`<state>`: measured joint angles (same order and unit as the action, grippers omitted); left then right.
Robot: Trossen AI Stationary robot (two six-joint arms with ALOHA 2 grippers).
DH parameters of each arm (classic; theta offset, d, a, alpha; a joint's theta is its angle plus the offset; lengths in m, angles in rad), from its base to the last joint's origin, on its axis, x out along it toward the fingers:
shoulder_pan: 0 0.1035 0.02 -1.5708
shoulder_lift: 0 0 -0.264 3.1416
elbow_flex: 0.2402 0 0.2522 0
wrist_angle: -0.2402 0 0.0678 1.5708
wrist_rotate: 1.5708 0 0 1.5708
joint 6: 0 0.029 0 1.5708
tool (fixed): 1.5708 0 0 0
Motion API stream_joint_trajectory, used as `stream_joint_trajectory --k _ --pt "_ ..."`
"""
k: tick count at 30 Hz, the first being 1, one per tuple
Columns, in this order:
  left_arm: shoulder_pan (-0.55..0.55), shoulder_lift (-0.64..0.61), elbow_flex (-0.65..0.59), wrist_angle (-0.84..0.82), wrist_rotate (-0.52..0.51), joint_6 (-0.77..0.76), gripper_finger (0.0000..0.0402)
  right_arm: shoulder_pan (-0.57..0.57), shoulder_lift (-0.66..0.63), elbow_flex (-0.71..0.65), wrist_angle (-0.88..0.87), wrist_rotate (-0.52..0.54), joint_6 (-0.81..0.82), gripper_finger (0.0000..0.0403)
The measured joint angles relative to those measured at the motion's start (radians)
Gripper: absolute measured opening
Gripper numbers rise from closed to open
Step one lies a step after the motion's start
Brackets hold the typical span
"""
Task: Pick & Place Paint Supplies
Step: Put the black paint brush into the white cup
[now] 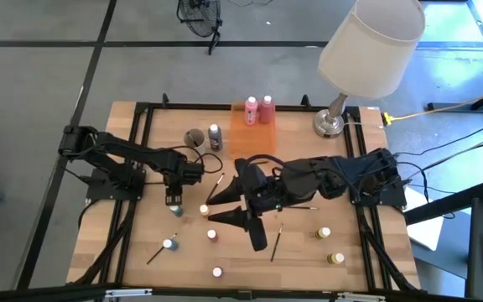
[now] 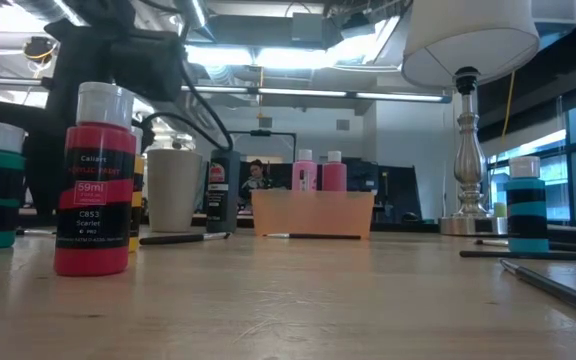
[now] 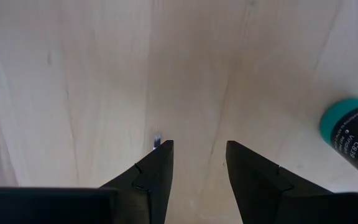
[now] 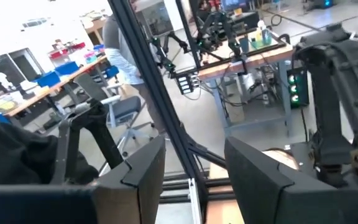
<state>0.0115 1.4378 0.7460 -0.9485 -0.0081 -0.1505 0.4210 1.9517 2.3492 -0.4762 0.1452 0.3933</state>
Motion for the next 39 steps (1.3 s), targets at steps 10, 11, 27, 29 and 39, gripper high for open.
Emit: stream_joint_trajectory --k 10,11,27,29,39 --pt "0.038 0.0 0.0 -0.034 -0.011 -0.001 0.0143 0.0 0.024 0.0 0.058 -0.026 0.026 0.0171" --pt "0.039 0.0 -0.001 -0.052 -0.011 0.004 0.0143 0.0 0.025 0.0 0.06 -0.026 0.026 0.0171" --pt "0.039 -0.001 -0.002 -0.029 -0.017 0.018 0.0143 0.0 0.026 0.0 0.087 -0.026 0.03 0.0171" --pt "0.039 -0.001 -0.002 -0.028 -0.017 0.021 0.0143 0.0 0.026 0.0 0.091 -0.026 0.03 0.0171" --pt "0.038 0.0 -0.003 -0.057 0.013 0.025 0.0143 -0.002 0.026 0.0 0.096 -0.026 0.03 0.0171"
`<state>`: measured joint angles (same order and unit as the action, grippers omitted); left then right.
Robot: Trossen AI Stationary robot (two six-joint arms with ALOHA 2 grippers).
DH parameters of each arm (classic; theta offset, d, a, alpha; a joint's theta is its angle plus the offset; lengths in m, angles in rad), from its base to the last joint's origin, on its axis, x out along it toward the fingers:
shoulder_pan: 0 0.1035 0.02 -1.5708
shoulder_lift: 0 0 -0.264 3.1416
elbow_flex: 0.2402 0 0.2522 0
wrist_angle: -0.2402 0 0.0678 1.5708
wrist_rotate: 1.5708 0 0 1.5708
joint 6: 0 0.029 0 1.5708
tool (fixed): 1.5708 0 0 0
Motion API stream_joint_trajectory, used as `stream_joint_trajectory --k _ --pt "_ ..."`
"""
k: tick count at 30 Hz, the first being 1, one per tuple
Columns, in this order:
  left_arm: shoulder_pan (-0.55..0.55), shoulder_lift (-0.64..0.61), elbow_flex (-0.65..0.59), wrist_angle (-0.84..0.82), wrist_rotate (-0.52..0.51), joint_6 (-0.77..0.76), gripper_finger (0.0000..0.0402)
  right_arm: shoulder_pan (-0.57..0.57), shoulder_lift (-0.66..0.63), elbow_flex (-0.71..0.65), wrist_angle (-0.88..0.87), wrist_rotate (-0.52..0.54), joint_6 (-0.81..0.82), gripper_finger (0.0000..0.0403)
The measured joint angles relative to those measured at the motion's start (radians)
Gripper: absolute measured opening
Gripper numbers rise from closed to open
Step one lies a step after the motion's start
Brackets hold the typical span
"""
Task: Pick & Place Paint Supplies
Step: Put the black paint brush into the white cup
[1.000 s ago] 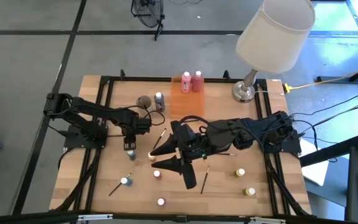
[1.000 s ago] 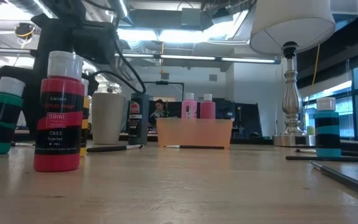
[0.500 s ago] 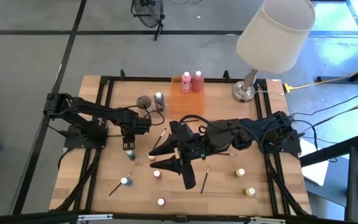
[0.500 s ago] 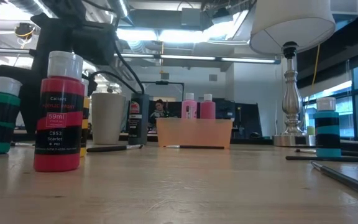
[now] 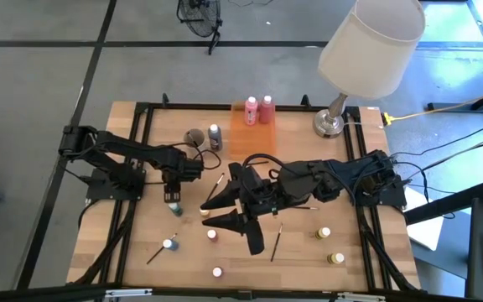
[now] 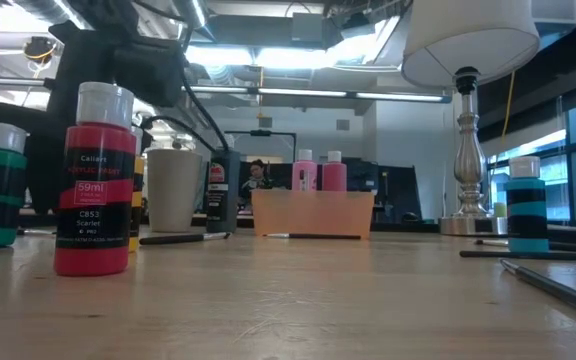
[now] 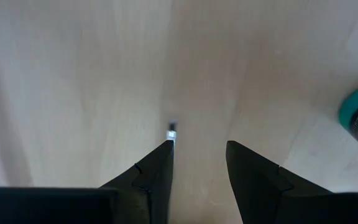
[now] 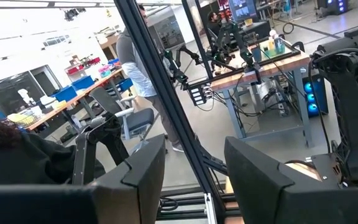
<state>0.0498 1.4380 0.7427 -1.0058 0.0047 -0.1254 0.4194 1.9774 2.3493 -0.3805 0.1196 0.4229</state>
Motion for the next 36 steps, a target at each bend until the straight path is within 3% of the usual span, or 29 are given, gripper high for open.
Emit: stream_joint_trajectory --k 28,36 --pt "0.001 -0.021 0.025 0.025 0.006 0.015 0.0143 -0.016 0.0 0.0 -0.004 0.003 -0.011 0.0171" --pt "0.072 -0.022 0.026 0.009 -0.038 0.026 0.0143 -0.015 0.0 0.0 -0.004 -0.001 -0.011 0.0171"
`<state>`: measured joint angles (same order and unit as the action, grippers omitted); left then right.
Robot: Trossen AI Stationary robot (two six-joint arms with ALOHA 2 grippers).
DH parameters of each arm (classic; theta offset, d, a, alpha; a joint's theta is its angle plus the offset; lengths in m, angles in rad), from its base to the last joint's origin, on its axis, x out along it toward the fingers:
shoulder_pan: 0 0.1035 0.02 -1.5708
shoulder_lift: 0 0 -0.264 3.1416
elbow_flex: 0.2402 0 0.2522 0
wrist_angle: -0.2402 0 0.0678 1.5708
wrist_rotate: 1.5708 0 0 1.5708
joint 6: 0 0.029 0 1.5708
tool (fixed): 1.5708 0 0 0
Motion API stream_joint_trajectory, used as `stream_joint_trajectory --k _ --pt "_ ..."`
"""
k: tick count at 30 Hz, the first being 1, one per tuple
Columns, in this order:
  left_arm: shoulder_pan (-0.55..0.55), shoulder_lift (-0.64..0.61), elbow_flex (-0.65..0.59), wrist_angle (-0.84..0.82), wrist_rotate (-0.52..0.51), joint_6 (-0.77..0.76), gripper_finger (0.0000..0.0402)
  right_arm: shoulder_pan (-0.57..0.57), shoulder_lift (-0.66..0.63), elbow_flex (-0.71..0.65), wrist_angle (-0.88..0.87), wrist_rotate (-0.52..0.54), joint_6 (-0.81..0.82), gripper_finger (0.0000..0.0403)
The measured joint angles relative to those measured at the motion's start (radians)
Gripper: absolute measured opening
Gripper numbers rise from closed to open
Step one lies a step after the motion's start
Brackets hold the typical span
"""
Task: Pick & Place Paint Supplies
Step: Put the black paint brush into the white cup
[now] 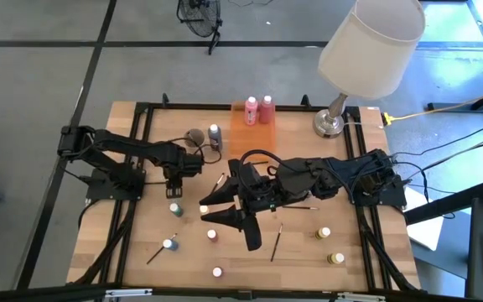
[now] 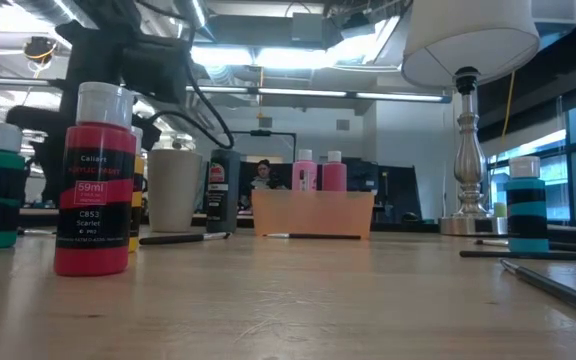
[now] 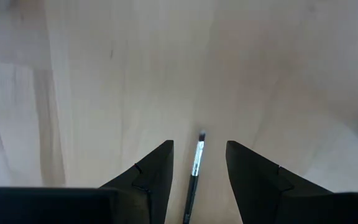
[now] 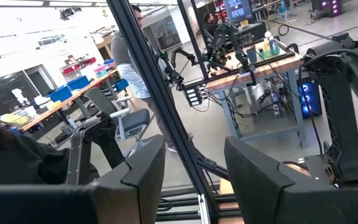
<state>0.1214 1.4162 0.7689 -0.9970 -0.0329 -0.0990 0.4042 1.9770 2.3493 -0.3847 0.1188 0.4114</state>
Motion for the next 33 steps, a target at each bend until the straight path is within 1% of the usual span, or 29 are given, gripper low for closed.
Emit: stream_joint_trajectory --k 2,5,9,18,26,33 --pt "0.03 0.0 0.0 -0.001 0.025 -0.005 0.0143 0.0 0.0 0.0 0.0 0.0 0.0 0.0171" --pt "0.068 0.0 0.0 -0.001 0.024 -0.04 0.0143 0.0 0.0 0.0 0.0 0.0 0.0 0.0171" --pt "0.093 0.0 0.0 0.0 0.025 -0.044 0.0143 0.0 0.0 0.0 0.0 0.0 0.0 0.0171" --pt "0.065 -0.001 -0.039 0.013 0.026 -0.037 0.0143 0.0 0.0 0.0 0.0 0.0 0.0 0.0171" --pt "0.061 -0.001 -0.039 0.022 0.03 -0.044 0.0143 -0.017 0.0 0.0 0.0 0.0 0.0 0.0171" --pt "0.024 -0.001 -0.039 0.022 0.034 -0.062 0.0143 -0.017 0.0 0.0 0.0 0.0 0.0 0.0171"
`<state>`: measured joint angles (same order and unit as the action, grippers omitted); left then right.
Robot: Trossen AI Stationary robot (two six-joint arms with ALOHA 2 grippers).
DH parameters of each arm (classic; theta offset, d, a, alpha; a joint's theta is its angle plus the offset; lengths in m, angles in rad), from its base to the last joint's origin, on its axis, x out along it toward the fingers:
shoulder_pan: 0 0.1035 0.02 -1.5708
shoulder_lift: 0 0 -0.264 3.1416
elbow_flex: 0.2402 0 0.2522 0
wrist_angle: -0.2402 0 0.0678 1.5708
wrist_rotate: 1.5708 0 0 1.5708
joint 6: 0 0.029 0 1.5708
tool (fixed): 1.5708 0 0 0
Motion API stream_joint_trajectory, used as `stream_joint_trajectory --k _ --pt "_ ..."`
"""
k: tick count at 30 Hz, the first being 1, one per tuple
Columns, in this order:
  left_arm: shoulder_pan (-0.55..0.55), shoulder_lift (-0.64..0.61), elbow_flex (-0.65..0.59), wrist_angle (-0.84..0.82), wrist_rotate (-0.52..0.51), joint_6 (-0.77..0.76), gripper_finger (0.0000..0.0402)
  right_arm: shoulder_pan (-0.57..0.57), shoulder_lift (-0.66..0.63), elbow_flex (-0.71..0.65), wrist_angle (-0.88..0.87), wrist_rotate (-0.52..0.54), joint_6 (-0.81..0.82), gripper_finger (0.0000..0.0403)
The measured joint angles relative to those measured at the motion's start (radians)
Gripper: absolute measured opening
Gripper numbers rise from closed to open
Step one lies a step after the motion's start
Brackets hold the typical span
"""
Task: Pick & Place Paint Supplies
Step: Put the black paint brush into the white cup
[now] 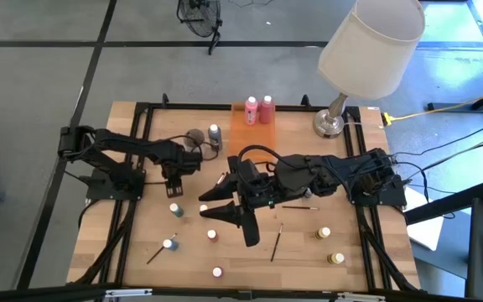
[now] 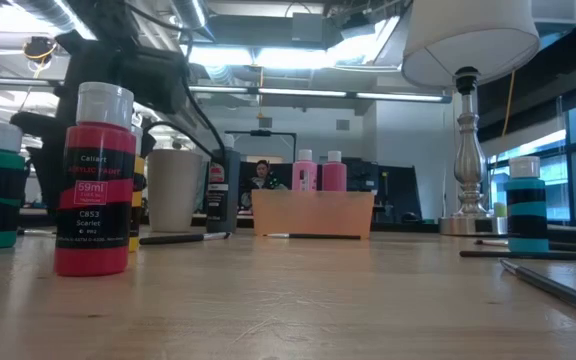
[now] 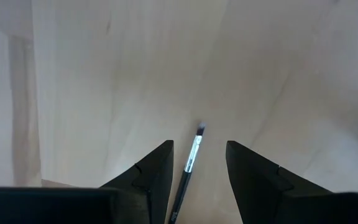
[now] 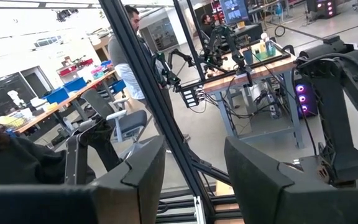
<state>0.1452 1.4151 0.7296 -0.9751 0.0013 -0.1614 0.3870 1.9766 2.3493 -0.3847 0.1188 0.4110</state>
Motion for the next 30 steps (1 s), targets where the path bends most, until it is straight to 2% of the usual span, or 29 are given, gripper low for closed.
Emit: stream_joint_trajectory --k 30 --pt "-0.026 0.0 -0.019 0.024 -0.008 -0.018 0.0143 0.0 0.0 0.0 0.0 -0.001 0.017 0.0171"
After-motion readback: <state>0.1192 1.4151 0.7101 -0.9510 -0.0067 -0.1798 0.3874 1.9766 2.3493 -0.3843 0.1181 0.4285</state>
